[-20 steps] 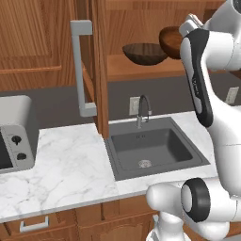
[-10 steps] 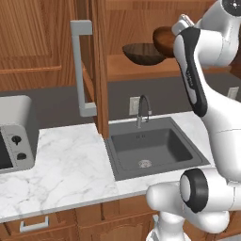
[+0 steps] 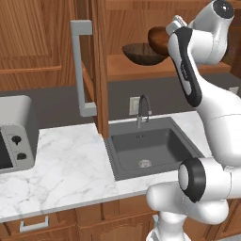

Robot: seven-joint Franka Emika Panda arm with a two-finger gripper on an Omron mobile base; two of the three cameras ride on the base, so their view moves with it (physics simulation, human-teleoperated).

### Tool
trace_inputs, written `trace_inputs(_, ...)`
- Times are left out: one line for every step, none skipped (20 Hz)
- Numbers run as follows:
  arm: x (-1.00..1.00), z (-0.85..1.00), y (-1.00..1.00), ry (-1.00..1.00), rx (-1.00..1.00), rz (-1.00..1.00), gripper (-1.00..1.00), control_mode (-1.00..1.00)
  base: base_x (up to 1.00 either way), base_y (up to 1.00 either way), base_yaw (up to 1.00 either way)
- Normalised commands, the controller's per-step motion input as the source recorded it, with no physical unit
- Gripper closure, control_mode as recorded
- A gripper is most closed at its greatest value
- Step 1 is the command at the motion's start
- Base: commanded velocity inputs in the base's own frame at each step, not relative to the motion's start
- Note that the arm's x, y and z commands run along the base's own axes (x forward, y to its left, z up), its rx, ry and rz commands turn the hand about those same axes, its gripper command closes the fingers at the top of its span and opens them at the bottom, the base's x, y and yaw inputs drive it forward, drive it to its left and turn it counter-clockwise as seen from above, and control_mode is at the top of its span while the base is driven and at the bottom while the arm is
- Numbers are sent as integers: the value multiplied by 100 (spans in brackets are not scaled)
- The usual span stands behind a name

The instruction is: Pick up the bowls on the counter and stack them on top of one another in the open cabinet. Place the smaller bowl on top of the larger bowl.

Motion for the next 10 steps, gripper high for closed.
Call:
trace_inputs(43,-7,4,0,3,2,100,-100,0,0,0)
trace_inputs(43,-7,3,0,3,2,100,-100,0,0,0)
trace_inputs(44,-6,3,0,3,2,100,-100,0,0,0)
trace_inputs(44,-6,2,0,3,2,100,-100,0,0,0)
trace_inputs(44,-6,1,0,3,2,100,-100,0,0,0)
trace_inputs(44,-6,2,0,3,2,100,-100,0,0,0)
trace_inputs(44,-7,3,0,3,2,100,-100,0,0,0)
trace_inputs(44,-7,3,0,2,2,100,-100,0,0,0)
trace_inputs(44,-8,3,0,2,2,100,-100,0,0,0)
trace_inputs(44,-8,3,0,2,2,100,-100,0,0,0)
